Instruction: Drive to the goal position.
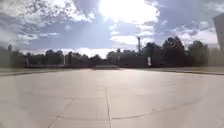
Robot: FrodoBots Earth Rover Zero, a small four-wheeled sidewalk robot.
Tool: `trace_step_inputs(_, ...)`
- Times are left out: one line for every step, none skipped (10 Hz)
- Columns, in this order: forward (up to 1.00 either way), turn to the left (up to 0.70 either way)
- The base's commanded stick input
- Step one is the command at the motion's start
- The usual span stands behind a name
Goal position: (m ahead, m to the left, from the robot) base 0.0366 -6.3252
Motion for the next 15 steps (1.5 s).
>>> trace_step_inputs(0.55, -0.01)
trace_step_inputs(0.55, -0.01)
trace_step_inputs(0.55, -0.01)
trace_step_inputs(0.54, -0.01)
trace_step_inputs(0.55, -0.01)
trace_step_inputs(0.55, -0.01)
trace_step_inputs(0.54, -0.01)
trace_step_inputs(0.54, -0.01)
trace_step_inputs(0.54, -0.01)
trace_step_inputs(0.54, -0.01)
trace_step_inputs(0.55, -0.01)
trace_step_inputs(0.55, -0.01)
trace_step_inputs(0.55, -0.01)
trace_step_inputs(0.54, -0.01)
trace_step_inputs(0.55, -0.01)
